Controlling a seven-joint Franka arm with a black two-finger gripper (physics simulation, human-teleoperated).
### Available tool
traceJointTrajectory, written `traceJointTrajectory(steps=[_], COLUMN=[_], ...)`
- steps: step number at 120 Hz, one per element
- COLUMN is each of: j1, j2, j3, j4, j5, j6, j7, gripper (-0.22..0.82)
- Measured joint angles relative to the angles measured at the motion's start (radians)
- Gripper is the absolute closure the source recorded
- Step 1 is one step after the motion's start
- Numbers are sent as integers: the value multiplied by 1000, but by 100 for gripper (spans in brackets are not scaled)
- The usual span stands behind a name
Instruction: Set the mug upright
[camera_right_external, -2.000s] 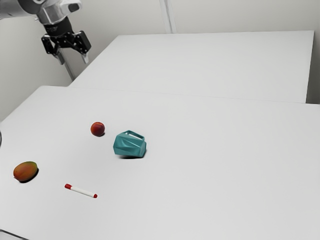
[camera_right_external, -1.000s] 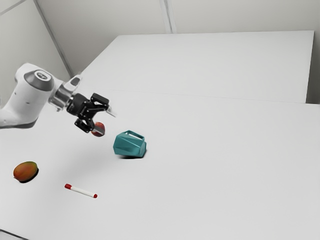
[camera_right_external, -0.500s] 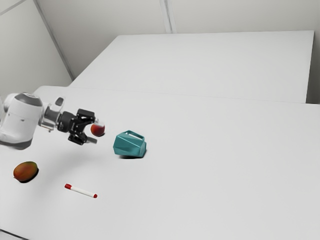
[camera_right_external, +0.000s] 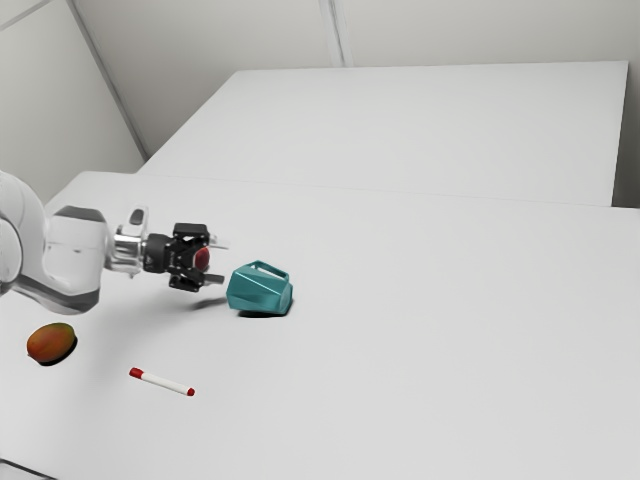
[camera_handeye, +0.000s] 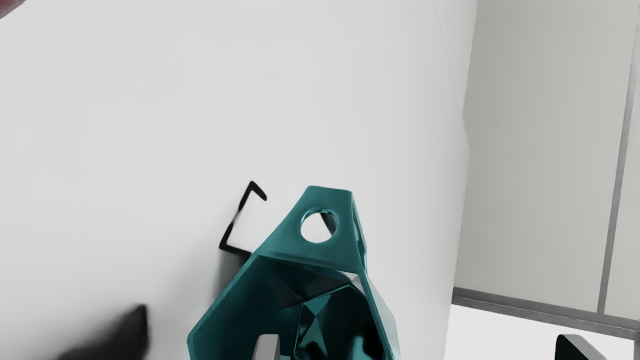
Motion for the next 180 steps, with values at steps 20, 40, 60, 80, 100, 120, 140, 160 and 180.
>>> traceJointTrajectory(steps=[20, 40, 60, 80, 100, 120, 140, 160, 180], j1=[-1, -4, -10, -14, -15, -14, -14, -14, -16], j2=[25, 44, 51, 57, 57, 56, 50, 18, -64], j3=[-9, -34, -55, -69, -77, -78, -78, -85, -90], j4=[13, 20, 21, 19, 17, 16, 15, 18, 146], j5=[-33, -54, -65, -79, -94, -92, -88, -86, 98], j6=[-15, -19, -16, -12, -11, -12, -12, -12, -8], j7=[29, 52, 69, 82, 91, 97, 101, 104, 73], gripper=[0, 0, 1, 32, 60, 70, 72, 73, 74])
